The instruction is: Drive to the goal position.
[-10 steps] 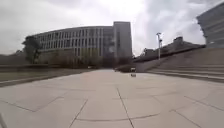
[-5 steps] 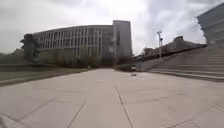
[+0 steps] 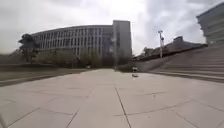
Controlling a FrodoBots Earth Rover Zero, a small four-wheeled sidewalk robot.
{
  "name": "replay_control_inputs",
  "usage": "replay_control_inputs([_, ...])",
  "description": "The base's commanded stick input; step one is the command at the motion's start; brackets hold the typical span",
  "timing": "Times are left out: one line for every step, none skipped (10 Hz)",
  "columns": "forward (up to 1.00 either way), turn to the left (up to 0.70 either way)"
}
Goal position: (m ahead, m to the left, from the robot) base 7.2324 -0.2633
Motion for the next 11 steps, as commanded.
replay_control_inputs([0.70,0.00])
replay_control_inputs([0.70,0.00])
replay_control_inputs([0.70,0.00])
replay_control_inputs([0.70,0.00])
replay_control_inputs([0.70,0.00])
replay_control_inputs([0.70,0.00])
replay_control_inputs([0.70,0.00])
replay_control_inputs([0.70,0.00])
replay_control_inputs([0.70,0.00])
replay_control_inputs([0.70,0.00])
replay_control_inputs([0.70,0.00])
